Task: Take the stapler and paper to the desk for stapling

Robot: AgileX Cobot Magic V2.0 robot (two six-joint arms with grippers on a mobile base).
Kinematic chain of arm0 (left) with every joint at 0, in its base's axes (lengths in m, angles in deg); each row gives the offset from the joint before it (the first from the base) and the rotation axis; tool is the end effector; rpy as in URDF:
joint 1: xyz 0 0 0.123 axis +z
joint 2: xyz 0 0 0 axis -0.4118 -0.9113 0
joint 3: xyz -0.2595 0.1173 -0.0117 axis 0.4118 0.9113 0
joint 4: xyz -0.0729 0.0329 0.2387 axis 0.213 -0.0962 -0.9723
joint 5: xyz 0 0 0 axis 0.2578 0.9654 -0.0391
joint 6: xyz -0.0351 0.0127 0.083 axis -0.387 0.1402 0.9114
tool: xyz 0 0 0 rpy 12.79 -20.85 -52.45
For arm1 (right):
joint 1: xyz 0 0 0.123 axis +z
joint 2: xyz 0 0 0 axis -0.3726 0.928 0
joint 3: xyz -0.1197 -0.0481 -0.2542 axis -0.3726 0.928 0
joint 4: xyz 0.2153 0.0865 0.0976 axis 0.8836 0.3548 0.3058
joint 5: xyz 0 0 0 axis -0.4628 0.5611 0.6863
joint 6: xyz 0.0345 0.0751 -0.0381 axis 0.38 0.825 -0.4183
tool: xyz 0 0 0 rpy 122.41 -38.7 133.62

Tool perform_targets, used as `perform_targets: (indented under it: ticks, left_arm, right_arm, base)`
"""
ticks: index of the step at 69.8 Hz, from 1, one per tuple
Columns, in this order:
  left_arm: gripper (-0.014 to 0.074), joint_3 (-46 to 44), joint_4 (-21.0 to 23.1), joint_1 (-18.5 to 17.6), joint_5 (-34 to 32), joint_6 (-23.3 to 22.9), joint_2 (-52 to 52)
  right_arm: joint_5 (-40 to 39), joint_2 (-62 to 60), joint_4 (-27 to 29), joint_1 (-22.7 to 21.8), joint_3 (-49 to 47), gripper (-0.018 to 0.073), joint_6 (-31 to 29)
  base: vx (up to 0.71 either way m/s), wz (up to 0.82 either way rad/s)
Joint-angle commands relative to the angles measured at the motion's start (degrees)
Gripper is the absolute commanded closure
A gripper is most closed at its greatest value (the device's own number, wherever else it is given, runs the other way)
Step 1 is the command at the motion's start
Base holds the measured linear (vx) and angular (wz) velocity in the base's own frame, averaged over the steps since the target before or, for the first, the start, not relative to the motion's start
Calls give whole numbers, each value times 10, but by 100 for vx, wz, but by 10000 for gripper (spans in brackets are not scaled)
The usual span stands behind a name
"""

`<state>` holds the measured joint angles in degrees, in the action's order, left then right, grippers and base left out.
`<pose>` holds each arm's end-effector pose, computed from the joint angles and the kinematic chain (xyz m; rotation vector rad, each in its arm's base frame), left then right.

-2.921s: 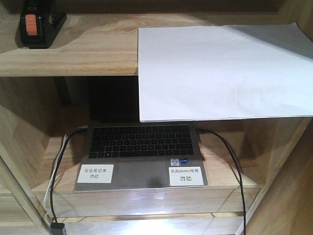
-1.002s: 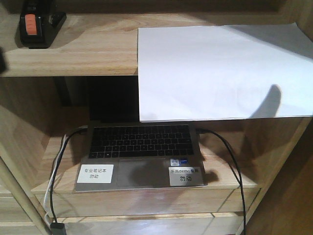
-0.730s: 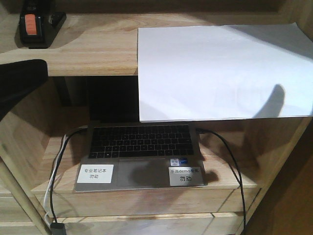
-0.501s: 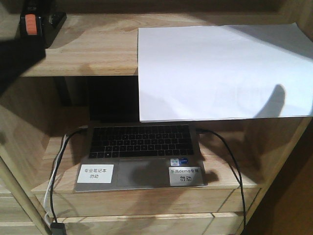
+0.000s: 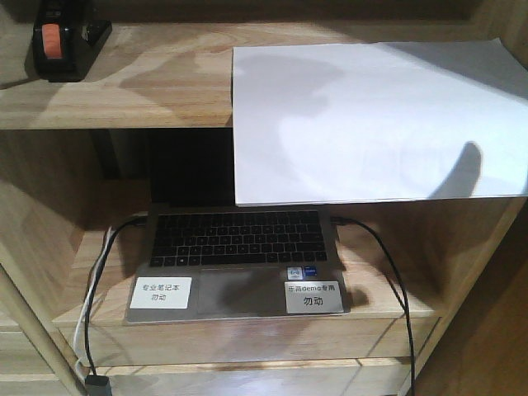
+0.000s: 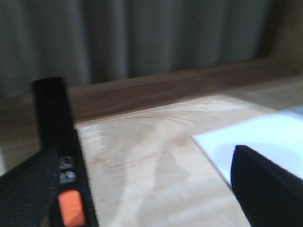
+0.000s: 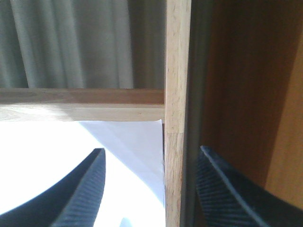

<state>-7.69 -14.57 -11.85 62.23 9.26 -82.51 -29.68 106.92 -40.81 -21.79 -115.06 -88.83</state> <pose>0.2123 -0.1191 0.5138 0.2057 1.8979 -0.2413 0.1009 0.0044 0.4431 -0.0342 1.6444 0.0420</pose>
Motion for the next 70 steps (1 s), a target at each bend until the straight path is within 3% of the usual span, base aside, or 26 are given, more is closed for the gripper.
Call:
perform_targets:
  ticks: [1, 6, 21, 49, 70]
  left_arm:
    - [-84, -64, -42, -2, 23, -27, -27]
    - [-84, -104, -58, 0, 58, -27, -61]
    - [-84, -183, -53, 42, 107, -27, -125]
    - [-61, -185, 5, 112, 101, -25, -167]
    - [-27, -185, 27, 120, 74, -20, -189]
  right_arm:
    - [-41, 5, 0, -1, -16, 161, -2]
    - [-41, 5, 0, -1, -16, 161, -2]
    - [-41, 5, 0, -1, -16, 161, -2]
    - [-40, 5, 0, -1, -16, 161, -2]
    - [-40, 5, 0, -1, -16, 161, -2]
  base:
    - [0, 0]
    - [0, 0]
    - [0, 0]
    - [0, 0]
    - [0, 0]
